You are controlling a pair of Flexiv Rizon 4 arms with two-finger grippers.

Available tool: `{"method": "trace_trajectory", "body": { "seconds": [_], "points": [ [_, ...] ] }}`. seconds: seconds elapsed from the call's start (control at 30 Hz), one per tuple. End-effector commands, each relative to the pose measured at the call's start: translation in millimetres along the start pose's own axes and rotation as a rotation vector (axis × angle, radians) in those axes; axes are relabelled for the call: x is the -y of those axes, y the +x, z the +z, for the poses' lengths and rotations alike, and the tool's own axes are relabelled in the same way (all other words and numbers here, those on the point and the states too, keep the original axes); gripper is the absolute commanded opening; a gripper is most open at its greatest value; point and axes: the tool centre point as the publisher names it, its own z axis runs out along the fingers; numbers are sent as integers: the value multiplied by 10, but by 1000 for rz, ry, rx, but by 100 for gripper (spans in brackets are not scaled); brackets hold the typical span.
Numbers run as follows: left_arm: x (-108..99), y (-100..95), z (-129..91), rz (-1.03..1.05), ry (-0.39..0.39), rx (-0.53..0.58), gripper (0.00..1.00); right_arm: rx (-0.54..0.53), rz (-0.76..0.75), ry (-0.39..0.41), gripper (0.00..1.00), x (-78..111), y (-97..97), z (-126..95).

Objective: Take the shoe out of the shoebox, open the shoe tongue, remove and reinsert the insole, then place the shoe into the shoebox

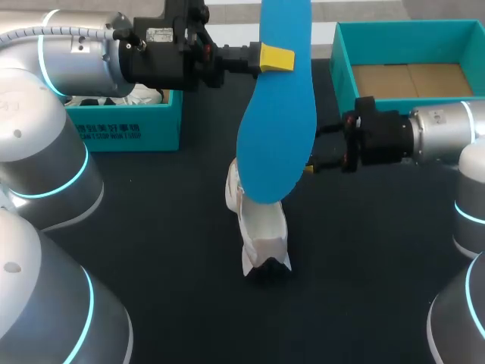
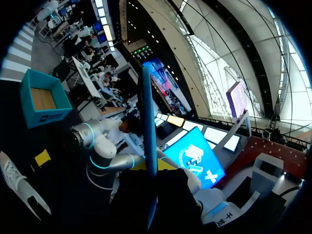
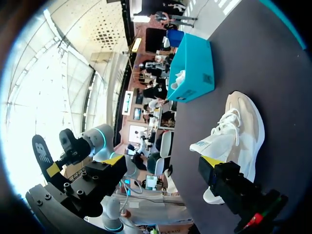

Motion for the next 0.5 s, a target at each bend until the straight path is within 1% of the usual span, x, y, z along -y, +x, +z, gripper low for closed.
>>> {"method": "trace_trajectory", "body": {
  "seconds": [0.03, 0.17, 0.23, 0.3, 0.33, 0.43, 0.5],
  "points": [
    [-69, -2, -27, 69, -29, -15, 0, 2, 1, 0, 100, -1, -6, 16],
    [-111, -38, -107, 142, -50, -44, 0, 2, 1, 0, 100, -1, -6, 16],
    [-123, -54, -147, 224, -64, -67, 0, 2, 1, 0, 100, -1, -6, 16],
    [-129, -49, -181, 233, -54, -84, 0, 2, 1, 0, 100, -1, -6, 16],
    [-141, -57, -207, 292, -69, -72, 0, 2, 1, 0, 100, -1, -6, 16],
    [-183, -66, -240, 377, -78, -53, 0, 2, 1, 0, 100, -1, -6, 16],
    [-216, -50, -272, 442, -69, -55, 0, -7, 7, -2, 100, -5, 56, 1]
  ]
}}
